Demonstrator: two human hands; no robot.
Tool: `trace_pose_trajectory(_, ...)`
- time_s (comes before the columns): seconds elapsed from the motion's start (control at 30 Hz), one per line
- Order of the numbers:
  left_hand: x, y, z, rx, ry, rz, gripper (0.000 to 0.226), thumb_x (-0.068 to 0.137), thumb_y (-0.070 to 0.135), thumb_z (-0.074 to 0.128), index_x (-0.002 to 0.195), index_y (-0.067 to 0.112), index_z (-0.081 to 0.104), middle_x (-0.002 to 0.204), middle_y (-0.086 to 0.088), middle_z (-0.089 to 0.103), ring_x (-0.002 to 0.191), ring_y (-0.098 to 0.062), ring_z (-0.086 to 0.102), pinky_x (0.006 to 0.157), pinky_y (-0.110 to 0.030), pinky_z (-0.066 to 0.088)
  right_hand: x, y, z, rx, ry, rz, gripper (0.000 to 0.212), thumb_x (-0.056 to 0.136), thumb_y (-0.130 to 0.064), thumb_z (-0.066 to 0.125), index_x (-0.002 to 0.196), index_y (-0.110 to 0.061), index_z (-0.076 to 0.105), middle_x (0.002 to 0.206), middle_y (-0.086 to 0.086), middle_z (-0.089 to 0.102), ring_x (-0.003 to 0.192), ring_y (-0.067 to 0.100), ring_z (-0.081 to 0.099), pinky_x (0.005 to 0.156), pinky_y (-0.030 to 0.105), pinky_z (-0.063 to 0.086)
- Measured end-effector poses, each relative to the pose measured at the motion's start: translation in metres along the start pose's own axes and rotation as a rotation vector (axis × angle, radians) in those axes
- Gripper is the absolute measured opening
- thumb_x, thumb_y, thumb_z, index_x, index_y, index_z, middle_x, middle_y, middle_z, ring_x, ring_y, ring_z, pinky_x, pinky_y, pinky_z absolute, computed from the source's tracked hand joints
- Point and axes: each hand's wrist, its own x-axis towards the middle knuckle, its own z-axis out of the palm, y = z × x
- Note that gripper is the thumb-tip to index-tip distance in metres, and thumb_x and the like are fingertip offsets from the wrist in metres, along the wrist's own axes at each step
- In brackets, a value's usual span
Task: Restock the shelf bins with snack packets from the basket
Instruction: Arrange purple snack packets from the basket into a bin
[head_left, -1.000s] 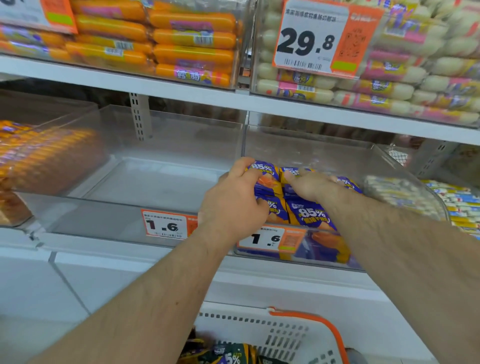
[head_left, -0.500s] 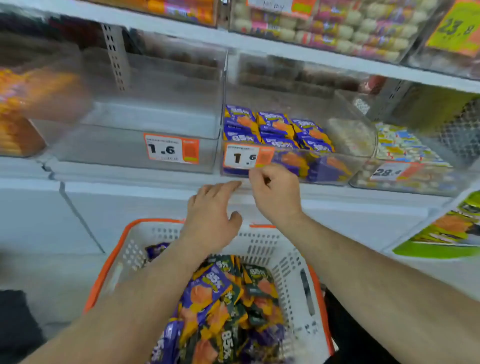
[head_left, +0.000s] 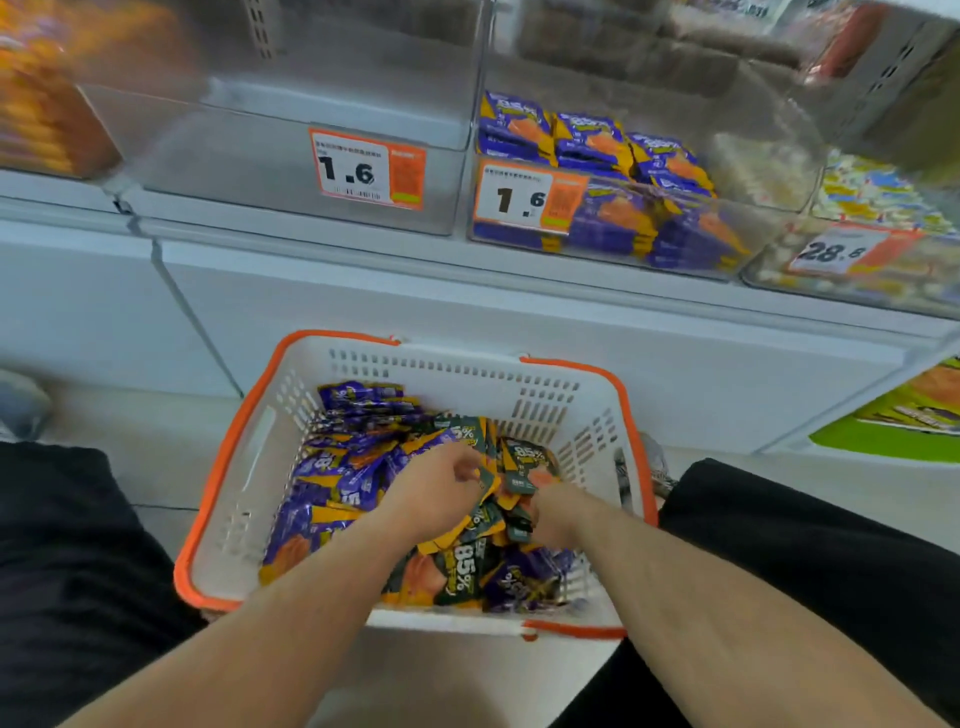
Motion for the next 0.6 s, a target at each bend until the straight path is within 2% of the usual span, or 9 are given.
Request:
trace_pose_trajectory(0.03, 0.000, -0.002, 0.001, -0.006, -0.001, -0.009, 0.033, 0.097, 0.020, 0.049, 0.129, 0.027, 0.053, 0.117, 0.008, 0.057, 0.102, -0.013, 0.058, 0.082, -0.032, 0.054, 0.006, 0.002, 0.006, 0.109, 0.004, 0.002, 0.026, 0.099, -0.015, 0.050, 0.082, -0.002, 0.065, 0.088, 0.017, 0.063, 0.085, 0.024, 0.058, 0.092, 0.031, 0.048)
trace_pose_trajectory(0.07, 0.000, -0.004, 0.002, -0.011, -0.004, -0.021, 0.033, 0.097, 0.020, 0.049, 0.130, 0.026, 0.053, 0.117, 0.008, 0.057, 0.102, -0.013, 0.057, 0.083, -0.032, 0.054, 0.011, 0.006, 0.011, 0.306, 0.034, -0.013, 0.025, 0.102, -0.009, 0.044, 0.109, 0.002, 0.065, 0.114, 0.018, 0.064, 0.092, 0.014, 0.063, 0.090, 0.017, 0.048)
trace_pose_trajectory(0.1, 0.001, -0.006, 0.004, -0.020, -0.005, -0.038, 0.034, 0.097, 0.021, 0.050, 0.131, 0.025, 0.053, 0.118, 0.007, 0.057, 0.102, -0.013, 0.057, 0.084, -0.031, 0.053, 0.016, 0.005, 0.014, 0.381, 0.102, -0.063, 0.033, 0.105, -0.003, 0.036, 0.134, 0.003, 0.049, 0.142, 0.012, 0.045, 0.099, -0.002, 0.063, 0.081, 0.004, 0.043)
trace_pose_trajectory(0.17, 0.002, -0.010, 0.007, -0.039, -0.007, -0.065, 0.035, 0.096, 0.022, 0.051, 0.131, 0.023, 0.054, 0.120, 0.005, 0.059, 0.103, -0.014, 0.057, 0.086, -0.031, 0.051, 0.035, 0.012, 0.030, 0.365, 0.203, -0.075, 0.040, 0.106, -0.002, 0.029, 0.146, 0.004, 0.026, 0.151, 0.001, 0.025, 0.100, -0.017, 0.058, 0.077, -0.001, 0.040)
trace_pose_trajectory(0.23, 0.003, -0.012, 0.010, -0.054, -0.014, -0.080, 0.034, 0.096, 0.022, 0.052, 0.130, 0.023, 0.055, 0.119, 0.005, 0.060, 0.100, -0.015, 0.059, 0.081, -0.029, 0.050, 0.032, 0.017, 0.027, 0.216, 0.101, -0.040, 0.040, 0.102, 0.000, 0.039, 0.142, 0.007, 0.040, 0.142, 0.008, 0.050, 0.107, 0.006, 0.061, 0.095, 0.015, 0.045)
trace_pose_trajectory(0.3, 0.004, -0.013, 0.013, -0.081, -0.021, -0.092, 0.033, 0.095, 0.022, 0.053, 0.128, 0.022, 0.056, 0.119, 0.005, 0.061, 0.100, -0.014, 0.059, 0.079, -0.026, 0.048, 0.020, 0.008, 0.019, 0.176, 0.031, 0.033, 0.033, 0.094, 0.001, 0.047, 0.123, -0.004, 0.060, 0.124, 0.015, 0.060, 0.098, 0.026, 0.057, 0.087, 0.034, 0.049)
trace_pose_trajectory(0.37, 0.005, -0.015, 0.014, -0.134, -0.033, -0.128, 0.029, 0.095, 0.021, 0.054, 0.124, 0.022, 0.057, 0.117, 0.004, 0.061, 0.101, -0.013, 0.060, 0.079, -0.026, 0.048, 0.004, 0.000, -0.004, 0.074, 0.056, 0.000, 0.015, 0.089, 0.001, 0.049, 0.090, -0.008, 0.061, 0.109, 0.019, 0.062, 0.079, 0.028, 0.054, 0.068, 0.034, 0.046)
trace_pose_trajectory(0.5, 0.001, -0.010, 0.010, -0.411, -0.080, -0.386, 0.012, 0.096, 0.022, 0.050, 0.102, 0.015, 0.058, 0.098, -0.008, 0.062, 0.078, -0.019, 0.057, 0.068, -0.032, 0.048, -0.012, -0.013, -0.053, 0.201, 0.241, -0.075, 0.013, 0.088, -0.007, 0.050, 0.080, -0.004, 0.060, 0.080, 0.014, 0.059, 0.074, 0.028, 0.058, 0.062, 0.037, 0.047)
trace_pose_trajectory(0.6, -0.001, -0.009, 0.005, -0.782, -0.181, -0.589, 0.051, 0.096, 0.056, 0.048, 0.121, 0.012, 0.045, 0.128, -0.016, 0.056, 0.102, -0.033, 0.062, 0.072, -0.043, 0.054, -0.025, -0.028, -0.077, 0.347, 0.392, -0.194, 0.016, 0.088, -0.006, 0.050, 0.087, 0.000, 0.065, 0.094, 0.022, 0.065, 0.086, 0.035, 0.063, 0.075, 0.044, 0.053)
